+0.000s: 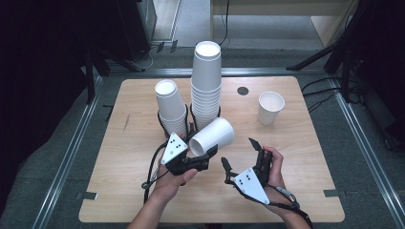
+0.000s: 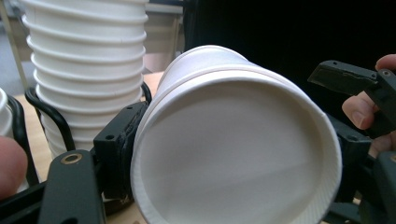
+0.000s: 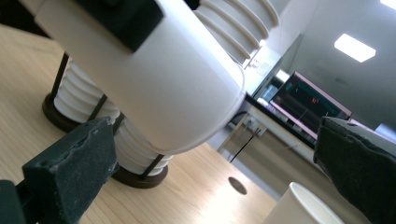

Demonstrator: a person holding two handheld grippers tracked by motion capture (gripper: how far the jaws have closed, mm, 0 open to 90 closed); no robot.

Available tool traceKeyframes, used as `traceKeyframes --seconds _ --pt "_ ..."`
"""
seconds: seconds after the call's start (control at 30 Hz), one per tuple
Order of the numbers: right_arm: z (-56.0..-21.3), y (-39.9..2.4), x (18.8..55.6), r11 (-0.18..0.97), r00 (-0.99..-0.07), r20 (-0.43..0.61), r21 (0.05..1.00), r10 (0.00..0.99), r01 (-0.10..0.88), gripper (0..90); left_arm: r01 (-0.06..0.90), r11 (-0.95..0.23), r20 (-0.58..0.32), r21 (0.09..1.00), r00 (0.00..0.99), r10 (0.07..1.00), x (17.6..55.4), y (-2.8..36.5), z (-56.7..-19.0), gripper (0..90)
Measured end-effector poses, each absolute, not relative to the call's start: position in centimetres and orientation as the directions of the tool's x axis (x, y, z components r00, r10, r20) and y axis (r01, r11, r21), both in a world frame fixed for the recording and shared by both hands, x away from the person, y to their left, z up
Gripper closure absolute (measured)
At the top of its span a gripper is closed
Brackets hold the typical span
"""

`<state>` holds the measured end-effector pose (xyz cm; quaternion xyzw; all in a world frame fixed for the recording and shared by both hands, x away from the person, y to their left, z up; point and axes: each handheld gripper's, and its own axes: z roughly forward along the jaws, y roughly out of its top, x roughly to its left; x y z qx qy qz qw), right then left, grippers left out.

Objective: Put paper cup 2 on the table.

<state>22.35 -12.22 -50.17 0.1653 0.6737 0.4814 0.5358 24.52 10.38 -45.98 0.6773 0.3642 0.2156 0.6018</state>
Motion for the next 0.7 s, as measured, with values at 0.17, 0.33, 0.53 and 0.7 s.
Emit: traceKeyframes --seconds 0.17,0.33,0.53,0.7 --pt "-49.3 -12.7 22.6 0.342 -0.42 -0.399 0.917 0.815 -0.208 0.0 0.195 0.017 -0.139 0.981 0.633 0.762 24.5 10.4 -46.1 23.2" --pt "-48.2 -13.3 22.7 0.222 -0.445 -0.266 0.964 0.855 -0.148 0.0 0.154 0.062 -0.147 0.986 0.643 0.752 24.4 10.3 -46.3 23.3" --pt "-47.1 -13.7 22.8 0.057 -0.483 -0.08 0.996 0.872 -0.063 0.0 0.13 0.063 -0.133 0.99 0.65 0.748 24.3 10.2 -46.3 23.3" --pt "-46.4 -13.8 22.7 -0.044 -0.513 0.033 0.999 0.858 -0.009 0.0 0.125 0.065 -0.131 0.99 0.637 0.76 24.3 10.2 -46.5 23.3"
